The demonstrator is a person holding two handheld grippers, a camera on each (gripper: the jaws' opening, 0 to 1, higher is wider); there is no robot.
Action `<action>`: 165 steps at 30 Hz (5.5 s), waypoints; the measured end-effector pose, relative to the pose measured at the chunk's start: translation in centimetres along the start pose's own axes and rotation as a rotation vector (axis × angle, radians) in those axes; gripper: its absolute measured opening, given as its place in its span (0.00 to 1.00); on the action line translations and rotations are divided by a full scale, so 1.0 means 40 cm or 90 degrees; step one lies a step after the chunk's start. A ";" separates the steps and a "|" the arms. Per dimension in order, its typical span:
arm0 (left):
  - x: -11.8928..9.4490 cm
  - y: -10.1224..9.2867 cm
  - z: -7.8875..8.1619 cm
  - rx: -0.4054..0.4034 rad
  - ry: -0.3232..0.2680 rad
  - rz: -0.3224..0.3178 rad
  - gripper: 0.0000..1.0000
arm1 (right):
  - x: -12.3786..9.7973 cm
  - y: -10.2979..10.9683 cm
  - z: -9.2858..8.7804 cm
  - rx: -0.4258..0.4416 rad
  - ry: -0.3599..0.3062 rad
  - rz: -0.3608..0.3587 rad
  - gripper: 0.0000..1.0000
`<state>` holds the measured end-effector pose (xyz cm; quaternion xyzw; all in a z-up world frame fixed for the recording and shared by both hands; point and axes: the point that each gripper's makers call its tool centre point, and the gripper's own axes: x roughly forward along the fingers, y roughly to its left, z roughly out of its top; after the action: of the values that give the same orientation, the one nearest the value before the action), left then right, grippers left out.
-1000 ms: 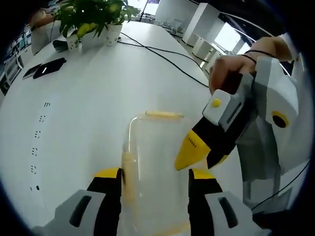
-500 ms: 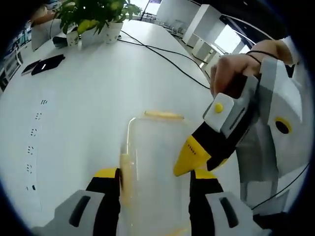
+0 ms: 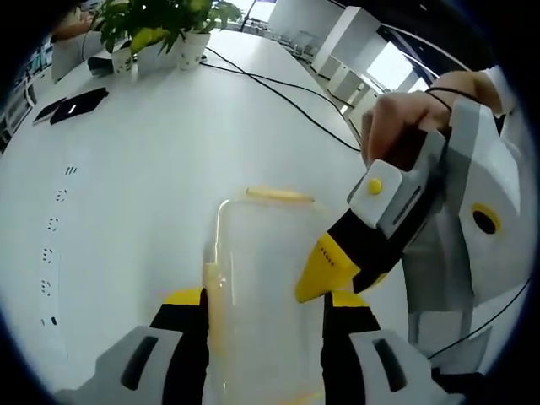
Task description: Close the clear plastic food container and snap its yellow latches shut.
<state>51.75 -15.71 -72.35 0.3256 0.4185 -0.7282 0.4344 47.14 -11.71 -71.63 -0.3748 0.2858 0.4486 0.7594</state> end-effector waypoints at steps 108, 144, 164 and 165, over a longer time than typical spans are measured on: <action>-0.059 -0.125 -0.201 -0.306 -0.433 0.556 0.50 | -0.087 -0.025 -0.204 0.377 -0.028 -0.213 0.42; -0.047 -0.093 -0.239 -0.302 -0.397 0.566 0.37 | -0.030 -0.004 -0.163 0.353 -0.036 -0.192 0.29; -0.068 -0.098 -0.268 -0.314 -0.390 0.584 0.38 | 0.000 -0.018 -0.129 0.347 -0.042 -0.189 0.29; -0.069 -0.098 -0.270 -0.315 -0.390 0.585 0.38 | 0.000 -0.018 -0.129 0.347 -0.042 -0.189 0.29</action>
<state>50.53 -4.01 -73.47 0.1378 0.2477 -0.4080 0.8679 47.28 -16.18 -74.28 -0.1803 0.3124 0.2515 0.8981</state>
